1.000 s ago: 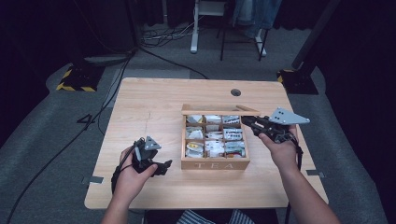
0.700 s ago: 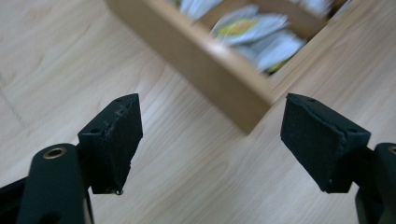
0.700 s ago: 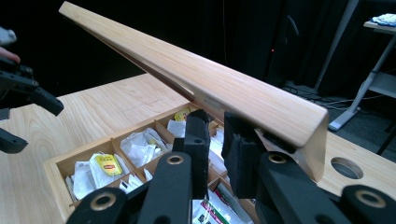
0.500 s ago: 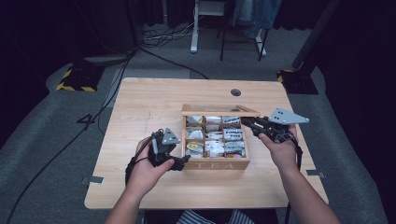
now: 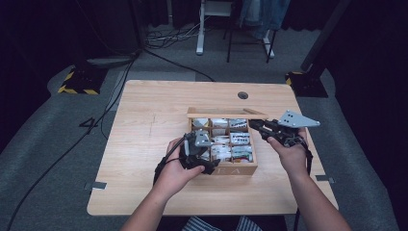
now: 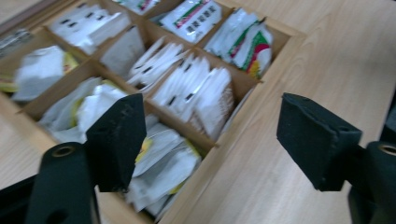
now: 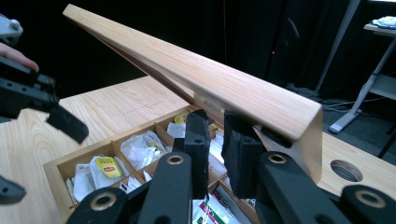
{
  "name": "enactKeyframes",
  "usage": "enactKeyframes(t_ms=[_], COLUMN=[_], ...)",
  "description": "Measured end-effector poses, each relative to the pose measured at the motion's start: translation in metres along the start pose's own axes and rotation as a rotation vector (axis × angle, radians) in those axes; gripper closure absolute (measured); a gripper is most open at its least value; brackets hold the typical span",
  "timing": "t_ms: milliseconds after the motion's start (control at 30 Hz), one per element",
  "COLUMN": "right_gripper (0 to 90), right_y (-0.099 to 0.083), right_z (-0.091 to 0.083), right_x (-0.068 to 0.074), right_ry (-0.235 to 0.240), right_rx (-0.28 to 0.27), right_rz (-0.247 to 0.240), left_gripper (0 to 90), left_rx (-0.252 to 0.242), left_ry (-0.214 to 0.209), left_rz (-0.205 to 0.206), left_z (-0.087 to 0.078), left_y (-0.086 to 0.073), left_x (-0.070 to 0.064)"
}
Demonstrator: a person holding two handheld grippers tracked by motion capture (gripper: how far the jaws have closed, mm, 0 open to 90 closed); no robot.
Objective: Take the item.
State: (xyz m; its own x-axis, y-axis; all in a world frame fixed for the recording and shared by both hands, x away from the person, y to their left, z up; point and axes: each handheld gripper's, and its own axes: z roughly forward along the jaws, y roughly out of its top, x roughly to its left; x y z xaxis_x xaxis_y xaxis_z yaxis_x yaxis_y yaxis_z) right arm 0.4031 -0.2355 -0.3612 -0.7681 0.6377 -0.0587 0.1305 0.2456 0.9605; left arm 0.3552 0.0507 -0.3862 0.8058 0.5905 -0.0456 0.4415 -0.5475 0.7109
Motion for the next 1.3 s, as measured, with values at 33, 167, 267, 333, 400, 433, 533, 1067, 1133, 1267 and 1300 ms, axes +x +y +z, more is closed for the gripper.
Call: enactKeyframes(t_ms=[33,167,267,333,400,433,533,1067,1133,1267,1300], right_gripper=[80.6,80.6,80.6,80.6,80.6,80.6,80.6,80.4,80.3,80.3,80.3], right_y=[0.0,0.0,0.0,0.0,0.0,0.0,0.0,-0.001,-0.001,-0.001,-0.001], right_z=[0.0,0.0,0.0,0.0,0.0,0.0,0.0,0.002,0.003,0.003,0.003], right_x=[0.0,-0.001,-0.001,-0.001,-0.001,-0.001,-0.002,-0.001,-0.001,-0.001,-0.001], right_ry=[0.001,0.006,0.006,0.007,0.011,0.011,0.015,0.025,0.024,0.027,0.028], right_rx=[0.0,0.002,0.002,0.003,0.002,0.001,0.001,0.009,0.012,0.011,0.009], right_rz=[-0.001,-0.001,-0.002,-0.002,-0.002,-0.002,-0.002,0.001,-0.004,-0.006,-0.006], left_gripper=[29.4,32.0,35.6,38.9,41.6,42.7,45.1,55.2,59.1,64.9,64.9], left_rx=[0.002,0.0,-0.016,-0.036,-0.036,-0.035,-0.033,-0.023,-0.008,0.0,0.003], left_ry=[-0.009,-0.042,-0.076,-0.101,-0.118,-0.122,-0.134,-0.162,-0.16,-0.186,-0.183], left_rz=[0.001,-0.002,-0.024,-0.05,-0.056,-0.059,-0.066,-0.001,0.006,0.013,0.017], left_z=[0.002,0.012,0.02,0.025,0.03,0.032,0.041,0.076,0.08,0.086,0.087], left_y=[0.001,0.008,0.013,0.016,0.019,0.02,0.022,0.026,0.026,0.027,0.027], left_x=[-0.001,-0.005,-0.007,-0.007,-0.008,-0.008,-0.008,-0.004,-0.002,-0.004,-0.004])
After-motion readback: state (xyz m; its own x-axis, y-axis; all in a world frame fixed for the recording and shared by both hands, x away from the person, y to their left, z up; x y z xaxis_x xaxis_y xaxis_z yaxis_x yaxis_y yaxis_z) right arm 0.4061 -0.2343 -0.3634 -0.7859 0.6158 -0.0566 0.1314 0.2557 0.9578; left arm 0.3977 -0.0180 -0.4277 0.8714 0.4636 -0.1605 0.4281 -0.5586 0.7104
